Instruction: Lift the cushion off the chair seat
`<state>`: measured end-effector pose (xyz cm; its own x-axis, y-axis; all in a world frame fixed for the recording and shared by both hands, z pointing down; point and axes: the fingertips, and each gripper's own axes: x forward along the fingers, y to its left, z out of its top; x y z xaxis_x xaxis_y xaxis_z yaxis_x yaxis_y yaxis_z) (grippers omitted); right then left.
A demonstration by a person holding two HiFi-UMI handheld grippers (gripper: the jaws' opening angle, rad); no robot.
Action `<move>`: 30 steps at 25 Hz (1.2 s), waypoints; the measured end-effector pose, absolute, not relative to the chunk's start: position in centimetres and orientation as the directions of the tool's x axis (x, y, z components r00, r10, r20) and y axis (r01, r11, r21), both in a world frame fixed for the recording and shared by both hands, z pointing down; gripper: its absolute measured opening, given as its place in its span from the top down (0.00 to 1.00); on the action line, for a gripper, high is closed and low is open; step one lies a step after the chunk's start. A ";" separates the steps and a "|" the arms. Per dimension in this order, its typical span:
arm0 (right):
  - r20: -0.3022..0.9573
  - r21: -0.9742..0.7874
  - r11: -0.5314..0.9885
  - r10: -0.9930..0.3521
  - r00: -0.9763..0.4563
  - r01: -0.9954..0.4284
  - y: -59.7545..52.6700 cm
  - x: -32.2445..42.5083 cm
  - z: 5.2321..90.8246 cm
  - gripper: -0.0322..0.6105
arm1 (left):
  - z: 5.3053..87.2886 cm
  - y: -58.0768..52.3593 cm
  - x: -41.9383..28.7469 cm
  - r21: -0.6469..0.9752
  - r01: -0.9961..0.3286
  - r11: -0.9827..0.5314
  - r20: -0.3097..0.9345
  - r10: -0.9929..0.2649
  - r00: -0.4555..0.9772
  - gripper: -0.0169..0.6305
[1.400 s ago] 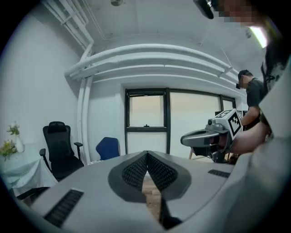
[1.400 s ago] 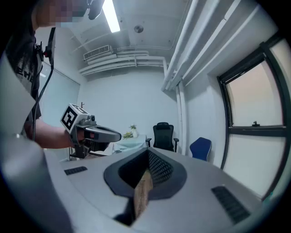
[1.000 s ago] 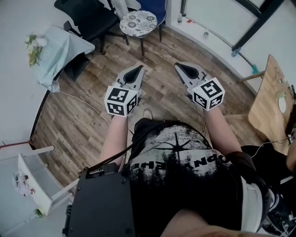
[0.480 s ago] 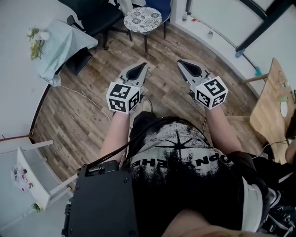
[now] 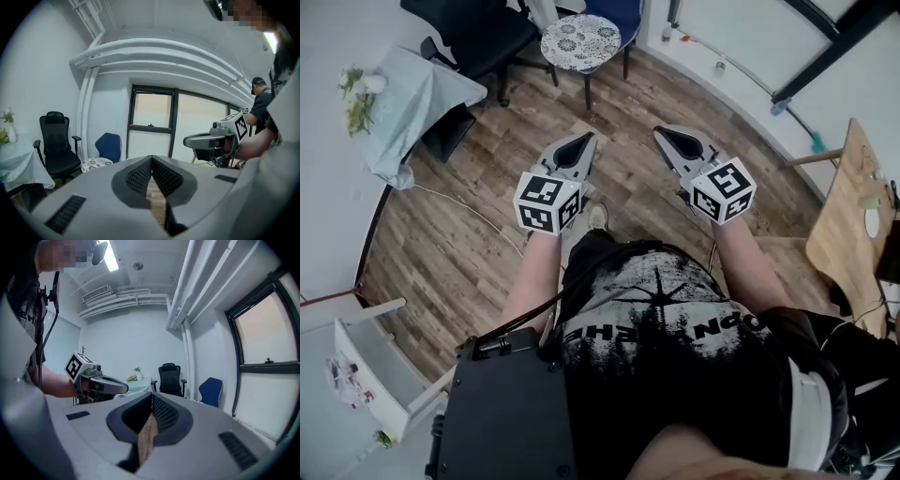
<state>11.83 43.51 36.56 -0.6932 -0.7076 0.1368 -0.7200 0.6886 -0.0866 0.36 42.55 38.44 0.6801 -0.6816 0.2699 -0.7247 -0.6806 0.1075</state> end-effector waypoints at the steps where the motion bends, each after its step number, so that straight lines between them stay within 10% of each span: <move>1: 0.139 -0.086 0.685 -0.711 -0.689 -0.724 42.7 11.6 36.6 0.92 | 38.5 41.7 0.1 0.110 -0.722 -0.683 0.269 -0.679 0.683 0.95; 30: 0.167 -0.018 0.576 -0.804 -0.571 -0.817 21.8 1.1 37.7 0.92 | 38.6 19.4 -9.2 0.128 -0.605 -0.786 0.241 -0.567 0.787 0.95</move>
<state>1.12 21.85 37.67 -0.5705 -0.8042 0.1669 -0.8172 0.5760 -0.0182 -9.18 19.41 38.59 0.7874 -0.5672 0.2412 -0.6052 -0.7858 0.1277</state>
